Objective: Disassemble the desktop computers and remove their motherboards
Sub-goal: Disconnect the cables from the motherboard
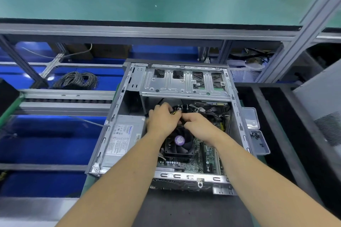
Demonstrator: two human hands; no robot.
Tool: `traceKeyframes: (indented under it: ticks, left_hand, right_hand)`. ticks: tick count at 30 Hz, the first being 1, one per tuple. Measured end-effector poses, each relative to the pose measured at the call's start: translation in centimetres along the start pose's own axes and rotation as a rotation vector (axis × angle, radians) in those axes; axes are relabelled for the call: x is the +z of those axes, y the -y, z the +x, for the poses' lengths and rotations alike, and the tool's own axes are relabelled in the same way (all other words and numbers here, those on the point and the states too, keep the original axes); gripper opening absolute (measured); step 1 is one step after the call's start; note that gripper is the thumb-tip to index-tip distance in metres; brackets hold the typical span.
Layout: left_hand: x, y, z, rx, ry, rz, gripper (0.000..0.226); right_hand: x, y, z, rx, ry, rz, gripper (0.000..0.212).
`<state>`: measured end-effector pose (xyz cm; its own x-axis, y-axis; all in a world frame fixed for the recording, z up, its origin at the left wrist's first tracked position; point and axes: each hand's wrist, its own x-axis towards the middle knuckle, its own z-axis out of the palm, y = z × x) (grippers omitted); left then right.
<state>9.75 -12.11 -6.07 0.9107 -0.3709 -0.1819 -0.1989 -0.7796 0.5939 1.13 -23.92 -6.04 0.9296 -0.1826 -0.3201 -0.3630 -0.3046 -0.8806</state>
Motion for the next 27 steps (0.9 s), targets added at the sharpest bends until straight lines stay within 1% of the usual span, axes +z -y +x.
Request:
traceKeyframes:
  ticks: [2,3,7,9,11,12,13,15,18,20,23,26,27]
  left_hand:
    - [0.0,0.0,0.0,-0.018,-0.001,-0.045,0.029]
    - [0.0,0.1,0.0,-0.025,0.011,-0.061,0.029]
    - [0.2,0.3,0.0,0.012,0.069,-0.058,0.048]
    - [0.4,0.2,-0.3,0.049,0.134,-0.074,0.057]
    - [0.7,0.4,-0.6,0.132,0.163,0.037,0.063]
    - [0.8,0.5,-0.7,0.165,0.142,0.09,0.062]
    - [0.9,0.6,-0.7,0.181,0.114,0.115,0.059]
    - [0.9,0.6,-0.7,0.181,0.081,0.113,0.053]
    - [1.1,0.4,-0.6,0.164,0.06,0.084,0.043]
    - [1.2,0.2,-0.5,0.149,0.055,0.06,0.037]
    - [1.3,0.1,-0.3,0.135,0.071,0.049,0.034]
    - [1.4,0.1,-0.3,0.115,0.082,0.051,0.033]
    - [1.5,0.1,-0.4,0.122,0.088,0.076,0.036]
  right_hand:
    - [0.1,-0.2,0.2,-0.007,0.004,0.037,0.03]
    - [0.2,-0.3,0.3,-0.002,-0.005,0.042,0.03]
    - [0.1,-0.7,0.4,0.025,-0.07,0.084,0.042]
    - [-0.2,-1.1,0.7,0.103,-0.149,0.176,0.048]
    - [-0.6,-1.6,1.0,0.214,-0.282,0.276,0.043]
    - [-0.9,-1.9,1.2,0.262,-0.343,0.255,0.04]
    - [-1.1,-2.2,1.3,0.298,-0.383,0.158,0.038]
    - [-1.3,-2.8,1.5,0.324,-0.378,-0.094,0.035]
    - [-1.5,-3.2,1.7,0.279,-0.367,-0.265,0.038]
    - [-1.5,-3.4,1.8,0.273,-0.417,-0.321,0.041]
    - [-1.7,-4.0,2.2,0.311,-0.475,-0.312,0.045]
    - [-1.9,-3.9,2.5,0.342,-0.435,-0.329,0.049]
    - [-1.9,-3.7,2.6,0.346,-0.421,-0.369,0.045]
